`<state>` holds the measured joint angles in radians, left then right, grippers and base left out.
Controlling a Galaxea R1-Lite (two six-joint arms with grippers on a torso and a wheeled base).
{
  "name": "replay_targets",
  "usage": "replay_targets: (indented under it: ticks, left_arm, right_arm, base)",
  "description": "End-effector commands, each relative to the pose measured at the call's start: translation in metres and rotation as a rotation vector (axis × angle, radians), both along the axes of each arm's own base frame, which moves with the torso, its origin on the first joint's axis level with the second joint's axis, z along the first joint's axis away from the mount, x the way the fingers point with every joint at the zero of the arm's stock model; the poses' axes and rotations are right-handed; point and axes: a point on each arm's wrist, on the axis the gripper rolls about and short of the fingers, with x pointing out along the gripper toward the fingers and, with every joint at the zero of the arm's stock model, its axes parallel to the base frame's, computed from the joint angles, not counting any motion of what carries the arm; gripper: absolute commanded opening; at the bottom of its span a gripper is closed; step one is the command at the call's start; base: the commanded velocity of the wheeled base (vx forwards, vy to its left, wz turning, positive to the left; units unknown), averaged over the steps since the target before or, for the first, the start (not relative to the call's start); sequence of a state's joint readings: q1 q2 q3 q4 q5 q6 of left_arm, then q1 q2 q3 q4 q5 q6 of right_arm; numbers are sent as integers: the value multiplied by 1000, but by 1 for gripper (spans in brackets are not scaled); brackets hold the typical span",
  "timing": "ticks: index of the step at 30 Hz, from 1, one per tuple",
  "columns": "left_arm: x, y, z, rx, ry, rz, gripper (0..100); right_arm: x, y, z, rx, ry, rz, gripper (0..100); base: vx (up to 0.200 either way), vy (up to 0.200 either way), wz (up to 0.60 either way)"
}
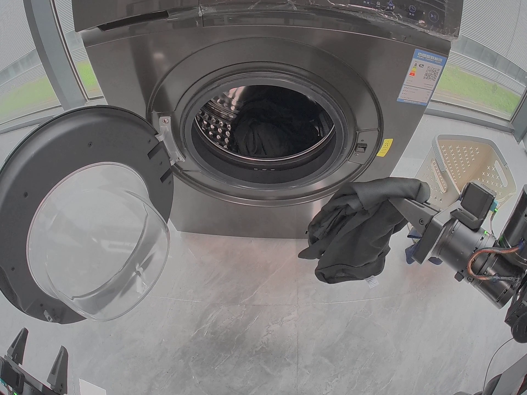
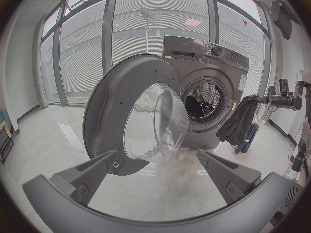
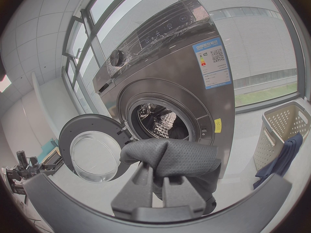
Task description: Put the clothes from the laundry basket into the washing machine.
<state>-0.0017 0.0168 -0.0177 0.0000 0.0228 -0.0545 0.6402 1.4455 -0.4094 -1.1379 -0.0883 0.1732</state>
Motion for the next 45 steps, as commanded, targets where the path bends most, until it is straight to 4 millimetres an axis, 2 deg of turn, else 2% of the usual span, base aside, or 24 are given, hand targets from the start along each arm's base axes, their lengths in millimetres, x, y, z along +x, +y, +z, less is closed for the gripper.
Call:
replay_targets:
  ticks: [1,9,14,39,45]
  left_arm:
    - [0,0,-5,-1,7,0,100]
    - [0,0,-5,-1,7,0,100]
    - [0,0,-4,-1,5,0,100]
    - [0,0,-4,-1,5,0,100]
    - [0,0,-4,1,4,3,100]
  right_arm:
    - [0,1,0,-1,2,2,0]
    - [1,1,-2,13,18,5,0]
    - [1,1,-2,13,18,5,0]
    - [4,6,-7,4,41,13,0]
    - [8,10,-15,-17,68,21,0]
  base:
    - [0,0,0]
    - [0,0,0]
    - [0,200,0]
    - [0,0,0]
    - [0,-167,0]
